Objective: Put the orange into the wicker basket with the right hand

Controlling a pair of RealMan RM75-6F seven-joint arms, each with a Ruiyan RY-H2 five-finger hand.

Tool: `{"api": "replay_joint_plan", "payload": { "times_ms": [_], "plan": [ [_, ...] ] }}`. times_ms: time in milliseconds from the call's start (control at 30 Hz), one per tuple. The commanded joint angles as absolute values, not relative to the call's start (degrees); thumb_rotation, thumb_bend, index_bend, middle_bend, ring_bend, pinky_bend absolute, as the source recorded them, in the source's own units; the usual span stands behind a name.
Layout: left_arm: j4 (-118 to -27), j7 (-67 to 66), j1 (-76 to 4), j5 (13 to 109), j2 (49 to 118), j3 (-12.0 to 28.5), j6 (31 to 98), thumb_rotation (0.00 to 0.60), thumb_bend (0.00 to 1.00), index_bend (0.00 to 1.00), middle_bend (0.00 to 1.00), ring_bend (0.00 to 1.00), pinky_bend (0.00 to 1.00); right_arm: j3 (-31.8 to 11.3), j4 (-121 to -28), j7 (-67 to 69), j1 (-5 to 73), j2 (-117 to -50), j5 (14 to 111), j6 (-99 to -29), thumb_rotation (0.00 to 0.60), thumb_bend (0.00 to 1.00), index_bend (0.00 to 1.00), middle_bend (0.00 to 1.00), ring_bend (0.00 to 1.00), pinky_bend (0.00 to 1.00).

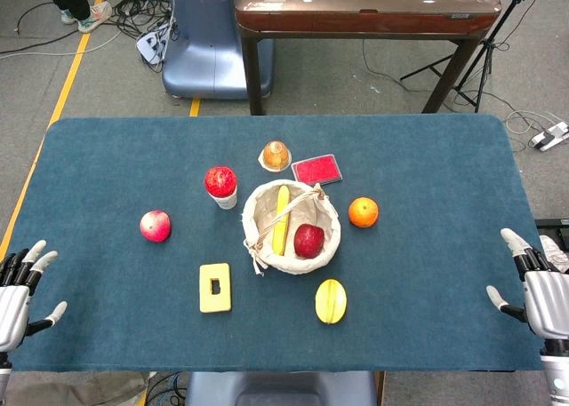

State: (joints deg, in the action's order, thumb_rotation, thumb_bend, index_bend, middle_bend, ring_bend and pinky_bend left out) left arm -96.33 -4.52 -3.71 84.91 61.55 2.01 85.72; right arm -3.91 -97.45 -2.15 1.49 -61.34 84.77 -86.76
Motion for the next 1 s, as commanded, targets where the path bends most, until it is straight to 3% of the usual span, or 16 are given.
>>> {"api": "replay_joint_plan", "payload": {
  "times_ms": [33,600,800,1000],
  "plan": [
    [-96.3,-4.4,-3.7,84.9,61.6,2.1,85.8,0.600,0.26,0.17,0.00,0.00,0.00,-3.9,-97.5,-2.2,1.5,-61.3,84.8,-86.7,0.600,0.23,0.10,0.16,0.20,0.46],
    [-95.5,-4.0,-3.9,84.7,62.0,2.2,85.5,0.600,0.26,0.17,0.00,0.00,0.00,-3.3,-98.4,-4.3,3.5,-61.7,86.3,-83.8,0.600,0.23,0.10,0.16,0.20,0.46],
    [-95.5,-4.2,-3.9,84.9,62.2,2.1,85.3,0.600,0.26,0.17,0.00,0.00,0.00,-4.3,-100.6,-8.3,7.8,-61.6,86.4,-78.2,0.600,0.23,0.10,0.16,0.20,0.46],
    [-95.7,-4.5,-3.8,84.9,62.4,1.9,85.4,0.600,0.26,0.17,0.00,0.00,0.00,-7.5,-101.6,-13.4,15.5,-62.8,80.8,-67.4,0.600,0.23,0.10,0.12,0.20,0.46]
  ]
}}
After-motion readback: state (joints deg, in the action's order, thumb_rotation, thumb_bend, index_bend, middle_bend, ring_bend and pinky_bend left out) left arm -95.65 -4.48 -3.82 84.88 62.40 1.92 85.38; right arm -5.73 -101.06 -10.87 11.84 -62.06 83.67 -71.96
